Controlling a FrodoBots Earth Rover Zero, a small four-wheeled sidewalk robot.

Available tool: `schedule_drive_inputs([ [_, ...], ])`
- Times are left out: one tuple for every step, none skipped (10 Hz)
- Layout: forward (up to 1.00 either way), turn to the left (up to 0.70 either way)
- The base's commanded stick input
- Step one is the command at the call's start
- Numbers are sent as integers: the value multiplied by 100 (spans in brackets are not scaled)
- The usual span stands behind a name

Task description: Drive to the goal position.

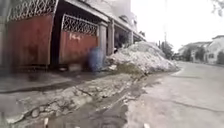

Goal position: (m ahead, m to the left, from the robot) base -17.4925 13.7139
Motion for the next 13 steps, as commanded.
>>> schedule_drive_inputs([
  [15,28],
  [0,27],
  [0,27],
  [0,27],
  [0,27],
  [0,27],
  [0,27],
  [0,26],
  [0,20],
  [0,14],
  [0,-5],
  [0,-13],
  [0,-31],
])
